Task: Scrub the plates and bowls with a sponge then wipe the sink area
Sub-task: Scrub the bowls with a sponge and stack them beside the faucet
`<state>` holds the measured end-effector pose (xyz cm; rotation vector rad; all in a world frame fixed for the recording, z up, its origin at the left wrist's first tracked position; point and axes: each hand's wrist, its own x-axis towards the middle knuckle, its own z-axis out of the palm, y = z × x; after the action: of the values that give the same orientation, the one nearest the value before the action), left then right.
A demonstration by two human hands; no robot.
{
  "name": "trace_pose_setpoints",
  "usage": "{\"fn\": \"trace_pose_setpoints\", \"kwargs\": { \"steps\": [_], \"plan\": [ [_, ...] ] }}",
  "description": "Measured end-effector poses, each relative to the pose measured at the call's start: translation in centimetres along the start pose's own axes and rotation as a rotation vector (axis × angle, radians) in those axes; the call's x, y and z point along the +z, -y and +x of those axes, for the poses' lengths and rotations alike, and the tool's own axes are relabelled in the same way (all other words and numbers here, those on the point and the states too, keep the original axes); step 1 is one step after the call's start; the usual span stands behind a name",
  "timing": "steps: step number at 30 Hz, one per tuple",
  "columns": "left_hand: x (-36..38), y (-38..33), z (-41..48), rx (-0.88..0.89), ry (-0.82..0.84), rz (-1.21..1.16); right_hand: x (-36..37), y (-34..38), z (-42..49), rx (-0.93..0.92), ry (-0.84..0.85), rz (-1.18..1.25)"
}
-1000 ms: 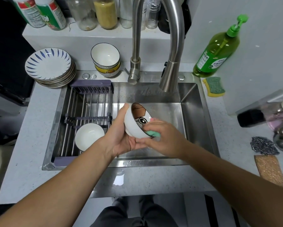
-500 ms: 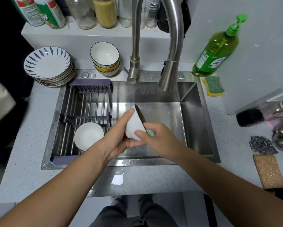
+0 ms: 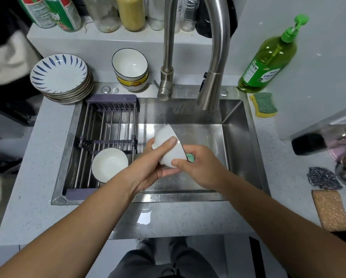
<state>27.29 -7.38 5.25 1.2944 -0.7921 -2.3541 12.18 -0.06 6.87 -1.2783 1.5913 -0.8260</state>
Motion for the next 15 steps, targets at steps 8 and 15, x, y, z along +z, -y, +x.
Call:
{"fn": "trace_pose_setpoints", "kwargs": {
  "steps": [8, 15],
  "plan": [
    [-1.2, -1.4, 0.1, -0.217, 0.152, -0.102, -0.4, 0.0, 0.2, -0.311, 0.076, -0.407],
    [-1.9, -1.0, 0.4, -0.311, 0.203, -0.111, 0.7, 0.0, -0.3, -0.246, 0.018, -0.209]
  ]
}}
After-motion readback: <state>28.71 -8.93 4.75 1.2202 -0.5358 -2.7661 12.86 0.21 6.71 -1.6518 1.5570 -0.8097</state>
